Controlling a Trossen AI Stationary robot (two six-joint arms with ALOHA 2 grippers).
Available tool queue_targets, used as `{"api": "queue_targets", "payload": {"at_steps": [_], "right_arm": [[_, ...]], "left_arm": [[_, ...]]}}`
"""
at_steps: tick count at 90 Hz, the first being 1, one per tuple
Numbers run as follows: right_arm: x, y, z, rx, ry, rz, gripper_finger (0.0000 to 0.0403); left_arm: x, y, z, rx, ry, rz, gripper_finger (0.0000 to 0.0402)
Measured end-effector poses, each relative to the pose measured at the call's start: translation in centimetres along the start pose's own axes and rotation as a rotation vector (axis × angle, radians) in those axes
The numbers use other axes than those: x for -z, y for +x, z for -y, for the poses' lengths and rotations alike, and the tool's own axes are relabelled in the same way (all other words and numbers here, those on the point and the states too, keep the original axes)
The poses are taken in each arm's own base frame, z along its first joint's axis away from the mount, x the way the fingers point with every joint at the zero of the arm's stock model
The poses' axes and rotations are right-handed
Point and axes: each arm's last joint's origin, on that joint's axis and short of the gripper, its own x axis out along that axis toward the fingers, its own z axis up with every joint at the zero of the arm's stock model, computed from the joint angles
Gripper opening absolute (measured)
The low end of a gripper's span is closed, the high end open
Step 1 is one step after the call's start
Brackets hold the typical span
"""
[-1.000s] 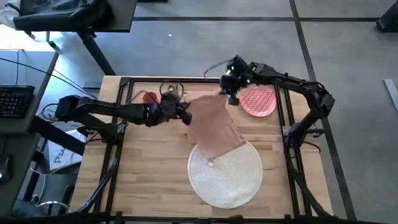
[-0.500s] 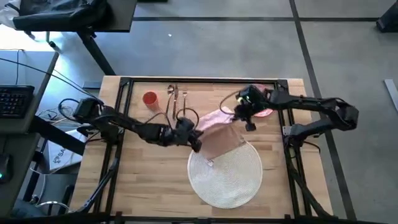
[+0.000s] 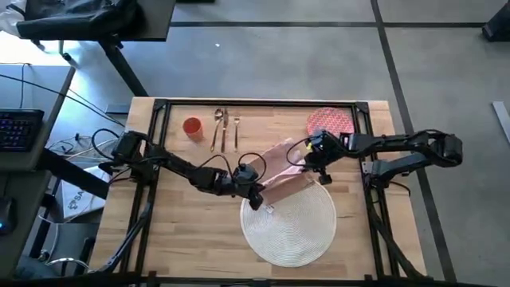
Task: Set table place
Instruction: Fold pink table napkin
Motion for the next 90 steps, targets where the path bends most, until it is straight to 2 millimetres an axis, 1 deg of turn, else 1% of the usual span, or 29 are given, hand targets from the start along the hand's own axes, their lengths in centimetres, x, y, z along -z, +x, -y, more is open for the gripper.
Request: {"api": "queue_targets", "payload": {"at_steps": [6,16,25,33,40,48,57,66,73,90], "right_arm": [[-0.4,-0.1,-0.1,-0.003,-0.023,0.005,0.0000],[-1.7,-0.5,0.0,0.008,-0.090,0.046,0.0000],[-2.1,-0.5,-0.2,0.007,-0.146,0.055,0.0000],[-1.8,-0.1,-0.4,-0.005,-0.175,0.040,0.0001],[-0.8,0.3,-0.8,-0.026,-0.166,0.004,0.0009],[0.0,0.6,-1.2,-0.040,-0.159,-0.014,0.0030],[0.7,0.9,-1.5,-0.058,-0.152,-0.039,0.0066],[0.8,1.0,-1.5,-0.053,-0.161,-0.033,0.0100],[0.7,0.9,-1.5,-0.053,-0.168,-0.032,0.0118],[0.3,0.5,-1.4,-0.050,-0.218,-0.025,0.0128]], "left_arm": [[-0.7,-0.3,0.5,-0.009,0.040,-0.015,0.0000],[-2.2,-0.7,1.7,-0.017,0.132,-0.048,0.0000],[-2.9,-0.9,2.3,-0.013,0.216,-0.080,0.0000],[-2.6,-0.8,2.1,-0.031,0.244,-0.106,0.0000],[-2.2,-0.6,1.9,-0.057,0.249,-0.113,0.0000],[-1.9,-0.3,1.7,-0.072,0.253,-0.130,0.0000],[-1.5,0.2,1.7,-0.062,0.235,-0.135,0.0000],[-1.0,0.6,2.0,-0.036,0.221,-0.144,0.0000],[-1.0,0.7,2.3,-0.022,0.198,-0.129,0.0000],[-0.9,0.6,2.7,-0.002,0.166,-0.109,0.0000]]}}
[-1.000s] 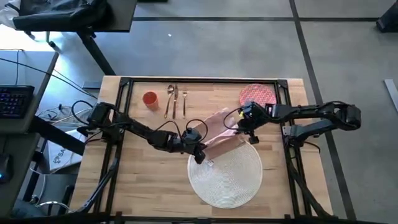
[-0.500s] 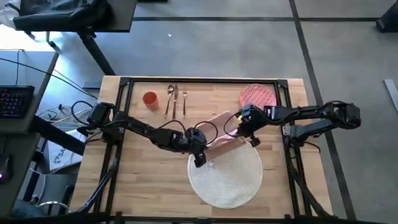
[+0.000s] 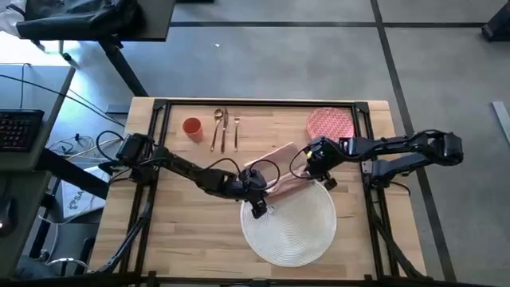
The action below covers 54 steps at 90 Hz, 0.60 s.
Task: Set table place
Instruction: Fold pink table napkin
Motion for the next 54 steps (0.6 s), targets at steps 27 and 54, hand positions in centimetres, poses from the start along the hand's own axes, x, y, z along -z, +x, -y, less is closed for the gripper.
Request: {"api": "queue_targets", "payload": {"at_steps": [27,54], "right_arm": [[0.82,0.34,-0.82,-0.071,0.061,0.001,0.0128],[0.49,0.20,-0.51,-0.046,0.095,0.001,0.0128]], "left_arm": [[0.03,-0.03,0.07,-0.002,-0.015,0.004,0.0000],[0.07,-0.11,0.50,0.045,0.014,-0.001,0.0000]]}}
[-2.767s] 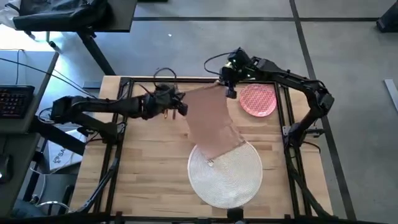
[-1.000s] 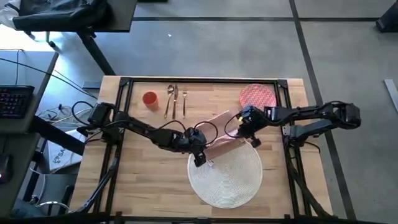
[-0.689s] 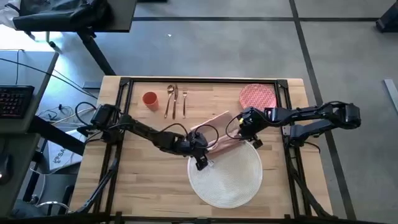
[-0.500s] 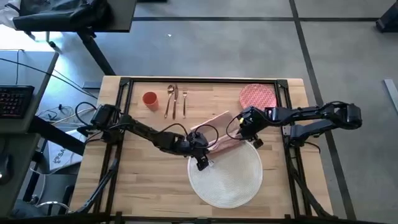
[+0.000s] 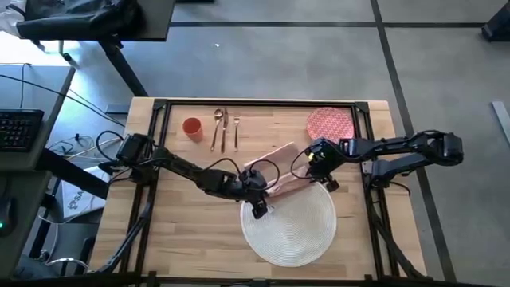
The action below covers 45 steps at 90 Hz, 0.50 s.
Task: Set table place
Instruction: Fold pink table napkin
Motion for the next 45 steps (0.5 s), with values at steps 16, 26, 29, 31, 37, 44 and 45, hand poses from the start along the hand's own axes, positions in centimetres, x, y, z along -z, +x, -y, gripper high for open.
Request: {"api": "queue_targets", "payload": {"at_steps": [16,26,29,31,37,44,45], "right_arm": [[-0.5,-0.1,0.1,-0.038,0.087,0.062,0.0137],[-0.7,0.3,-0.4,-0.076,0.069,0.081,0.0153],[-0.7,0.5,-0.5,-0.084,0.064,0.074,0.0158],[-0.8,0.7,-0.6,-0.089,0.060,0.071,0.0160],[-0.8,1.2,-0.9,-0.109,0.051,0.054,0.0166],[-0.7,1.9,-1.1,-0.126,0.044,0.027,0.0167],[-0.7,2.0,-1.1,-0.127,0.044,0.021,0.0166]], "left_arm": [[0.2,-0.1,0.6,0.044,0.098,-0.004,0.0000],[0.4,0.1,0.6,0.063,0.134,-0.022,0.0000],[0.5,0.2,0.6,0.070,0.144,-0.034,0.0000],[0.7,0.4,0.6,0.074,0.151,-0.039,0.0000],[0.8,0.6,0.6,0.077,0.154,-0.047,0.0000],[1.0,0.9,0.5,0.077,0.154,-0.050,0.0000],[1.0,0.9,0.5,0.076,0.154,-0.051,0.0000]]}}
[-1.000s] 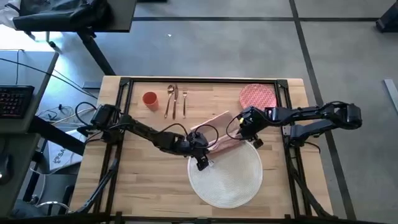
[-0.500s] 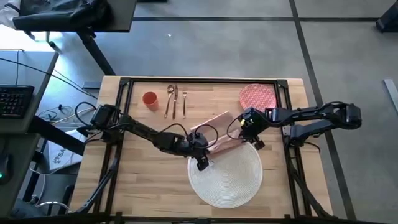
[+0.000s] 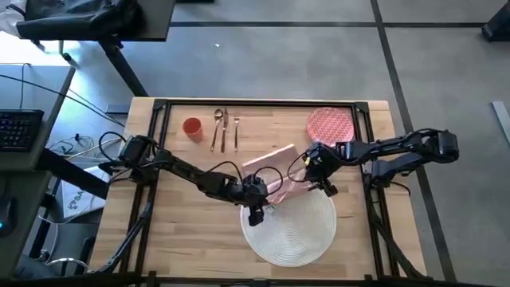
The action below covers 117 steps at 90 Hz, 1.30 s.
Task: Set table place
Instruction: Fold pink table napkin
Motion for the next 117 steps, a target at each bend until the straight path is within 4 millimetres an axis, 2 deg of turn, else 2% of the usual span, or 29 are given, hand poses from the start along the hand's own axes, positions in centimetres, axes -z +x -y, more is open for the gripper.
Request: {"api": "queue_targets", "payload": {"at_steps": [20,38,47,57,69,88,98,109,117], "right_arm": [[0.1,0.9,-0.4,0.010,-0.014,-0.064,0.0131],[-0.4,0.9,-0.8,0.052,-0.049,-0.100,0.0047],[-1.2,0.1,-0.7,0.111,-0.061,-0.138,0.0008],[-2.7,-1.3,0.0,0.199,-0.066,-0.130,0.0003],[-4.3,-3.2,2.1,0.370,-0.037,-0.125,0.0001],[-6.2,-6.7,7.2,0.785,-0.009,-0.064,0.0000],[-6.1,-7.6,9.4,0.868,-0.033,-0.054,0.0000],[-5.4,-7.0,10.5,0.882,-0.075,-0.125,0.0000],[-5.0,-6.5,10.6,0.874,-0.054,-0.144,0.0000]], "left_arm": [[0.1,0.0,0.0,-0.004,-0.022,-0.003,0.0000],[0.1,0.0,-0.1,-0.013,-0.055,-0.004,0.0000],[0.0,-0.1,-0.1,-0.013,-0.082,0.002,0.0000],[-0.2,-0.3,-0.1,-0.029,-0.105,0.017,0.0000],[-1.0,-1.5,-0.4,-0.156,-0.140,0.095,0.0000],[-3.2,-5.6,-4.0,-0.594,-0.106,0.219,0.0000],[-4.1,-7.2,-6.8,-0.804,-0.056,0.218,0.0000],[-4.8,-7.3,-9.3,-0.840,-0.062,0.173,0.0000],[-4.9,-7.0,-9.9,-0.790,-0.088,0.156,0.0000]]}}
